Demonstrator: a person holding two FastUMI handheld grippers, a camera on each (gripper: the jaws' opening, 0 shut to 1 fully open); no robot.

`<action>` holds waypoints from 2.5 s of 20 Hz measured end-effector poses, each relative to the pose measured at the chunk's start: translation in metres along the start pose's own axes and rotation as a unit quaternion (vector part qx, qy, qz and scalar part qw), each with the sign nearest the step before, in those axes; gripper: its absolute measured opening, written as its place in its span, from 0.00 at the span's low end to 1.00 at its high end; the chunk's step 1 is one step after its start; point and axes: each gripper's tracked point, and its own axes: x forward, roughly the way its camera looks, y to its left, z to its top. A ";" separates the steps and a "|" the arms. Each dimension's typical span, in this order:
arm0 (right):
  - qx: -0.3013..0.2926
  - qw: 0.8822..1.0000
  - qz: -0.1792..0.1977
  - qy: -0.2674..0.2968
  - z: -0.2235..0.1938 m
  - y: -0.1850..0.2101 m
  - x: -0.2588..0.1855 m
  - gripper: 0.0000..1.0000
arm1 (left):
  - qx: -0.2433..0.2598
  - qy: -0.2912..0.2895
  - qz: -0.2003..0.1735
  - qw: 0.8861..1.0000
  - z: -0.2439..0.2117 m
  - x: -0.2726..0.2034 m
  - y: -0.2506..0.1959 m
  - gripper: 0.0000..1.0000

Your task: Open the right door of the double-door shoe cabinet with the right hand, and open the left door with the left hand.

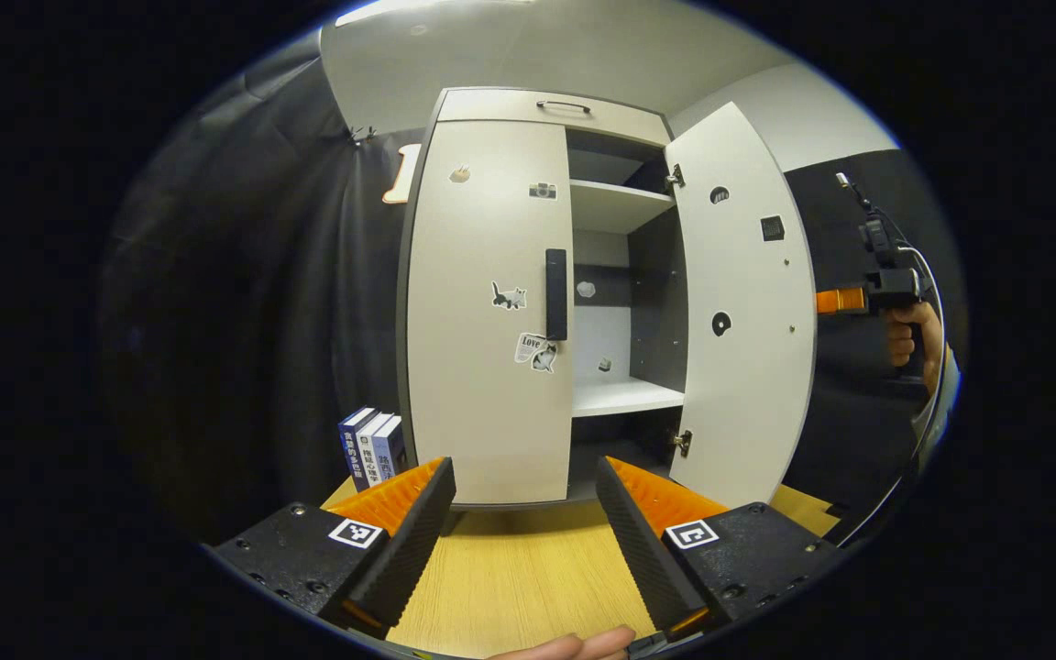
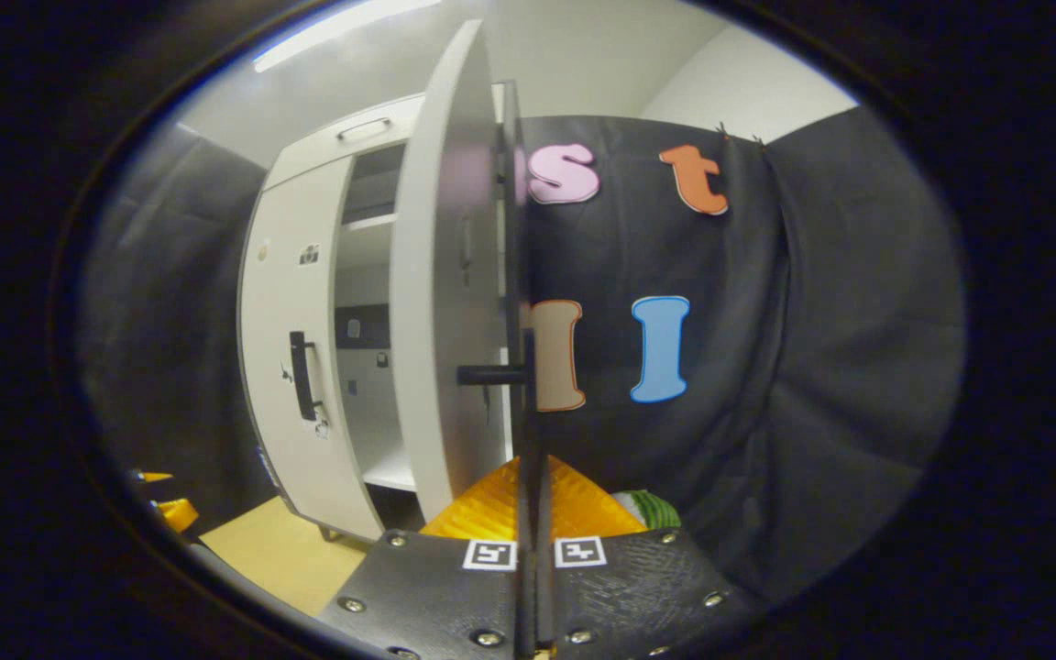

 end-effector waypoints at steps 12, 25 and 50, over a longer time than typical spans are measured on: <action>-0.057 0.997 -0.041 -0.020 0.001 -0.007 0.019 0.06 | -0.001 0.012 0.020 1.000 -0.006 0.007 0.011 0.96; -0.107 0.982 -0.128 -0.088 -0.005 -0.019 -0.057 0.96 | -0.019 0.006 0.040 0.999 0.025 0.070 0.031 0.96; -0.050 0.981 -0.123 -0.141 -0.076 0.065 -0.196 1.00 | 0.014 -0.066 0.042 0.997 0.134 0.244 -0.018 0.95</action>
